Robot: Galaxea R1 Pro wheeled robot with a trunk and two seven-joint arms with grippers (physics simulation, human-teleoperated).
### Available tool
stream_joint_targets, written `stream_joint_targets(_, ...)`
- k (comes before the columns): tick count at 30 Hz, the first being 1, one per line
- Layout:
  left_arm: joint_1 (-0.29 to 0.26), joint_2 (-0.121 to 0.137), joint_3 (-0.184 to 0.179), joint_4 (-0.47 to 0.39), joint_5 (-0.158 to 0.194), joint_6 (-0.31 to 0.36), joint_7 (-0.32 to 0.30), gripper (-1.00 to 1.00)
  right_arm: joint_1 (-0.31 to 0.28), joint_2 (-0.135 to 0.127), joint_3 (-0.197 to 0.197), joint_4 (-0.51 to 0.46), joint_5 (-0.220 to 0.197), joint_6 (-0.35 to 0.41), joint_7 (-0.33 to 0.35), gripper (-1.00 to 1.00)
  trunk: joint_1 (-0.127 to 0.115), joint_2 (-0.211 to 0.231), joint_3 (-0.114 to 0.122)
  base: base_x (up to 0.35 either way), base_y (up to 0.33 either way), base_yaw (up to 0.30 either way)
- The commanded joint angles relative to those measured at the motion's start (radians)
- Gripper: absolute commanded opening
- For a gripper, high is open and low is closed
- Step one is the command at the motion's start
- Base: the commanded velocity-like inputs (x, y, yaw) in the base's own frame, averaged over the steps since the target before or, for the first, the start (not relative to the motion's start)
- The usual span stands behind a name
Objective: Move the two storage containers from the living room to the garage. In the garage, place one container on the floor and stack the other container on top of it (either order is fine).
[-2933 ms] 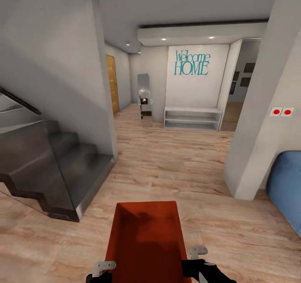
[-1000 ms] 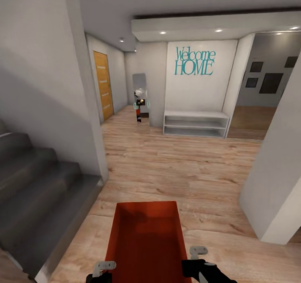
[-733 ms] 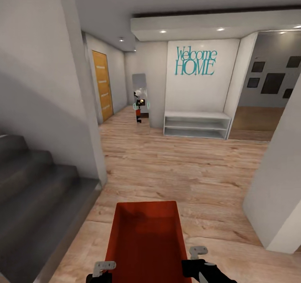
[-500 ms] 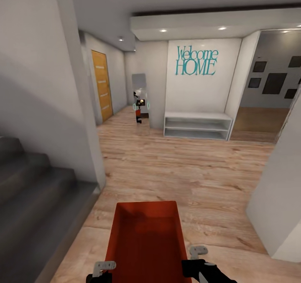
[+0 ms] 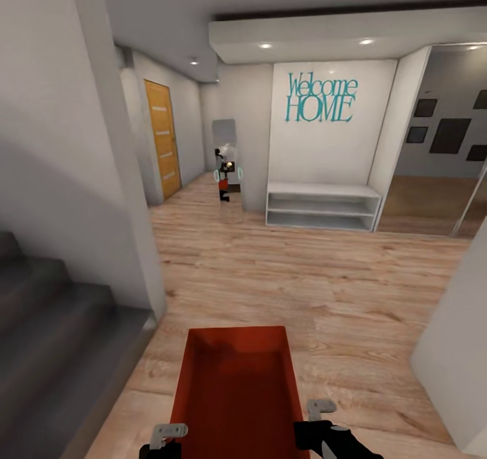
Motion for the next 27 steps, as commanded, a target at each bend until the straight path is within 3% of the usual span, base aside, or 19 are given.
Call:
stream_joint_targets(1,-0.001,0.016,-0.006,-0.002,0.009,-0.026,0.003,-1.0,0.0,-0.001,0.006,0.002,-0.001,0.006,0.0,-1.0,0.001,-0.001,-0.001,0.341,0.0,0.0)
stream_joint_targets(27,-0.001,0.016,-0.006,-0.002,0.009,-0.026,0.003,-1.0,0.0,-0.001,0.008,0.002,-0.001,0.006,0.0,-1.0,0.001,-0.001,-0.001,0.341,0.0,0.0)
